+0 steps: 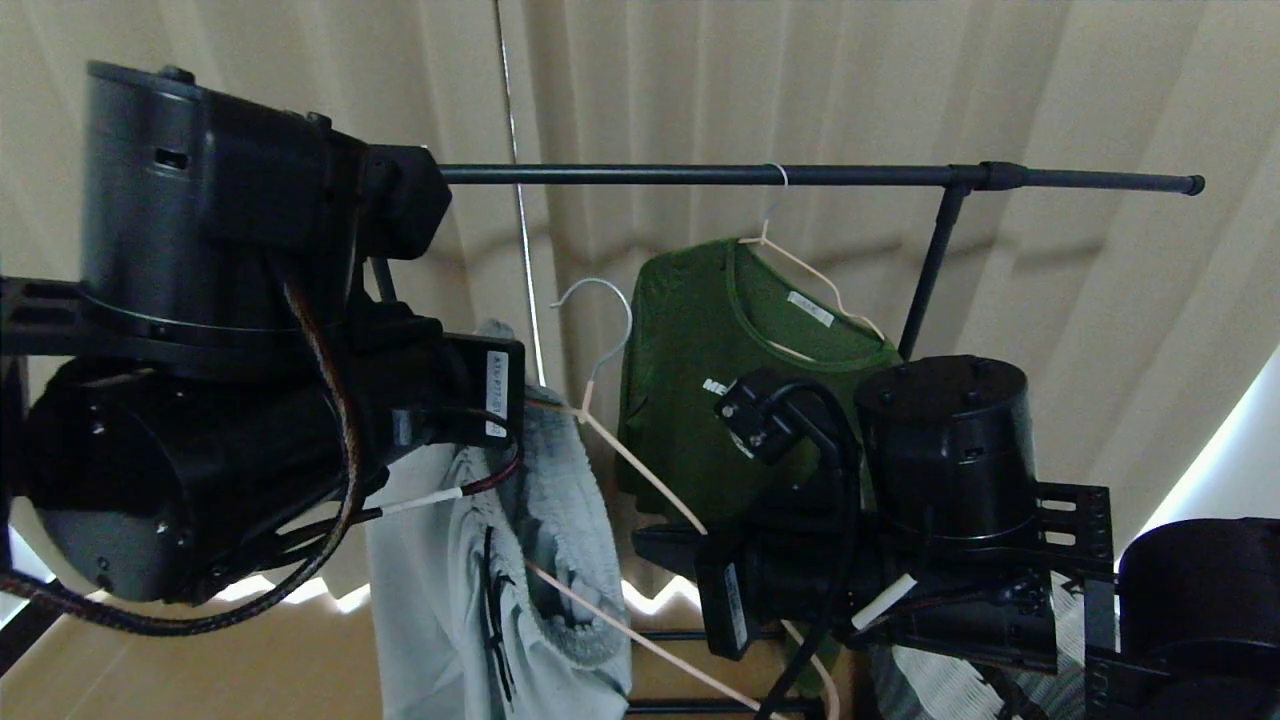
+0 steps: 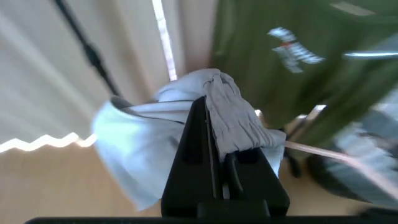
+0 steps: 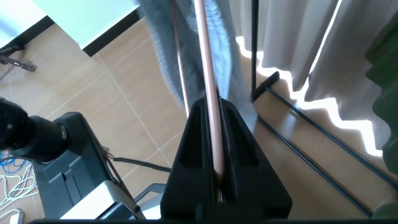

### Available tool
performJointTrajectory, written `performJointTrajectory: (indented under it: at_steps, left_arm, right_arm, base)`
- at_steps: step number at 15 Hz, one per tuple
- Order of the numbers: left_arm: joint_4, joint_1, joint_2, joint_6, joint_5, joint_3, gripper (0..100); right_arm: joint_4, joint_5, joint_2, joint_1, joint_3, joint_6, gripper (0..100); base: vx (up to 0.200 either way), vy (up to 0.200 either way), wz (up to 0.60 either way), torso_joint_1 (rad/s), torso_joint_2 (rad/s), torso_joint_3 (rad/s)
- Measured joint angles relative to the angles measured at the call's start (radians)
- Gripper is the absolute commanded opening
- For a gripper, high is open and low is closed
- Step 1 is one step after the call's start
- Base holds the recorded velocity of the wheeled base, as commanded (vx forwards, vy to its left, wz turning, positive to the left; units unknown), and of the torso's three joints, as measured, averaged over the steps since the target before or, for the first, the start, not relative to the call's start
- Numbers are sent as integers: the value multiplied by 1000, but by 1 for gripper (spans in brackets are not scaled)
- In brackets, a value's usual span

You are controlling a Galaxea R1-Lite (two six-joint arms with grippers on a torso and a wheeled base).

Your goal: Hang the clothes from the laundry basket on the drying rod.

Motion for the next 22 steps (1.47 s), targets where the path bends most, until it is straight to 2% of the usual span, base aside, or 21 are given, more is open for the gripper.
performJointTrajectory:
  at_steps: [2, 4, 7, 9, 15, 16, 20, 22]
  left_arm:
    - [0, -27, -6, -13, -61, 4, 0]
    - [4, -32, -36, -14, -212, 23, 0]
    - [3, -30, -110, 16, -390, 77, 0]
    - [-4, -29, -147, 67, -417, 119, 0]
    - [-15, -29, -171, 78, -418, 145, 0]
    - [-15, -29, -173, 79, -417, 148, 100]
    - [-24, -29, -180, 120, -417, 157, 100]
    - [-104, -28, -193, 177, -417, 205, 100]
  right_arm:
    - [1, -10, 8, 0, -15, 1, 0]
    - [4, -21, 7, 0, -19, 1, 0]
    - [5, -32, -10, -2, -14, -5, 0]
    - [8, -34, -29, -7, -12, -8, 0]
    - [9, -33, -65, -9, -10, -8, 0]
    - [9, -34, -69, -10, -10, -9, 0]
    - [12, -35, -88, -26, -8, -28, 0]
    - [16, -35, -108, -47, 10, -66, 0]
  base:
    - [0, 0, 0, 0, 0, 0]
    - [0, 0, 0, 0, 0, 0]
    - [0, 0, 0, 0, 0, 0]
    - [0, 0, 0, 0, 0, 0]
    - [0, 0, 0, 0, 0, 0]
    - [0, 0, 0, 0, 0, 0]
    - [0, 0, 0, 0, 0, 0]
    - [0, 0, 0, 0, 0, 0]
